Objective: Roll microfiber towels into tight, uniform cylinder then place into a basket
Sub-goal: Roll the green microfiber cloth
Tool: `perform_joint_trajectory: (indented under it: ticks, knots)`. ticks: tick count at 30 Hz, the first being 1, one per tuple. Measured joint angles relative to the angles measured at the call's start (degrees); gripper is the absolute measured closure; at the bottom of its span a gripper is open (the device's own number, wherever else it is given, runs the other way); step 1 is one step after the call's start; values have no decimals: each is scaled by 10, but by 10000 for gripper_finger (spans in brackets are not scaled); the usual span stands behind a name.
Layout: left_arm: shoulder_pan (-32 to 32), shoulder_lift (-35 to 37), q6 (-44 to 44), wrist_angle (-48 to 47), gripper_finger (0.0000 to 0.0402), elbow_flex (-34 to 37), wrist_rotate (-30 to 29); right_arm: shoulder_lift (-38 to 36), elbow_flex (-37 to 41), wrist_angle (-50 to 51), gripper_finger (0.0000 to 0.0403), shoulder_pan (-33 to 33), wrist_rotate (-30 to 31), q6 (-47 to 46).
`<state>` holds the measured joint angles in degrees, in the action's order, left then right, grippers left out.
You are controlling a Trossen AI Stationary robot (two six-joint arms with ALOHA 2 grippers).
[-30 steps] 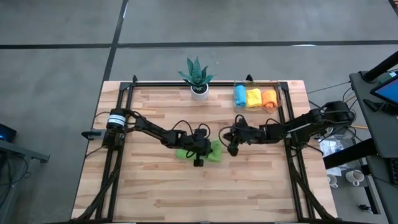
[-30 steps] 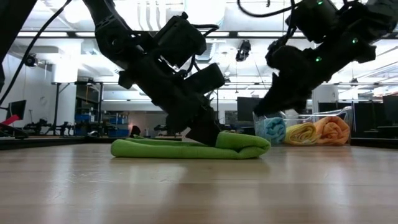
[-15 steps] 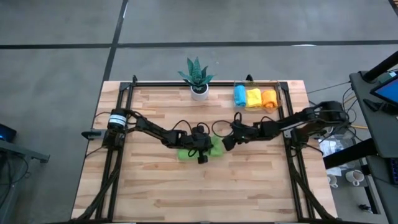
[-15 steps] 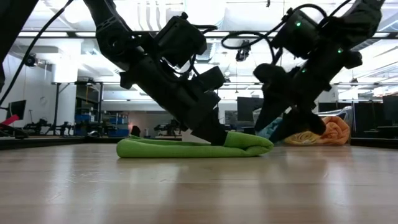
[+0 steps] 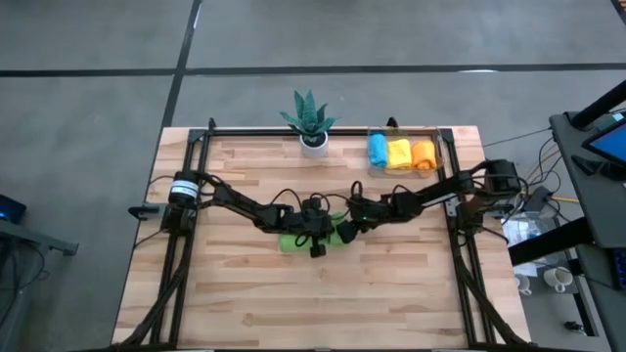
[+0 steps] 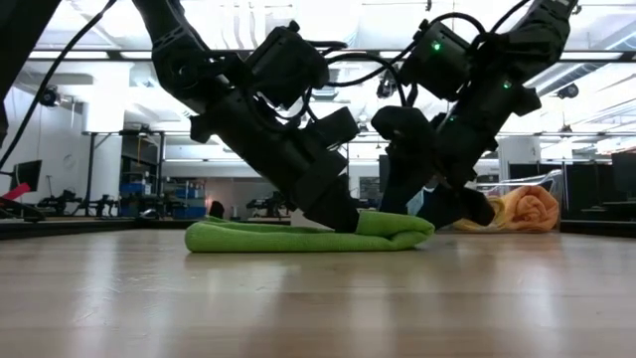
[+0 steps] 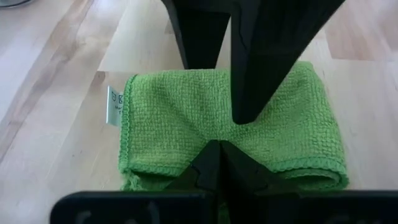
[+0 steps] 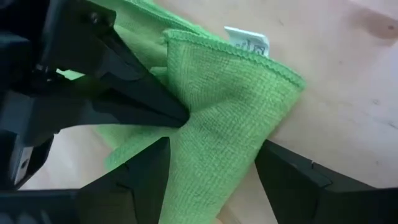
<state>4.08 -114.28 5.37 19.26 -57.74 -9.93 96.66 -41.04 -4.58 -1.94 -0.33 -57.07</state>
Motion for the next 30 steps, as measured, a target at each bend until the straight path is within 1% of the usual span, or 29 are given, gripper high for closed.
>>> perform_joint_trajectory:
  ticks: [4, 7, 13, 19, 21, 25, 28, 30]
  knots:
    - [0, 0, 0, -3, 402, 0, 0, -4, 1, 6, 188, -4, 4, -11]
    - [0, 0, -3, -4, 402, 0, 0, -6, 2, 17, 213, -10, 21, -15]
    - [0, 1, -3, -4, 402, 0, 0, 8, 2, 15, 297, -14, 33, -14]
    - [0, 3, -3, -4, 402, -4, 0, 12, 1, 14, 379, -15, 34, 12]
    - [3, 17, -13, -11, 402, -4, 0, 8, 1, 19, 388, -15, 34, 26]
    - [13, 55, -30, -7, 402, 0, -10, -10, 2, 62, 391, -15, 36, 45]
    - [17, 64, -36, -2, 402, 0, -25, -30, 2, 111, 392, -16, 46, 61]
    - [17, 64, -44, 17, 402, 1, -26, -43, 3, 141, 393, -16, 48, 70]
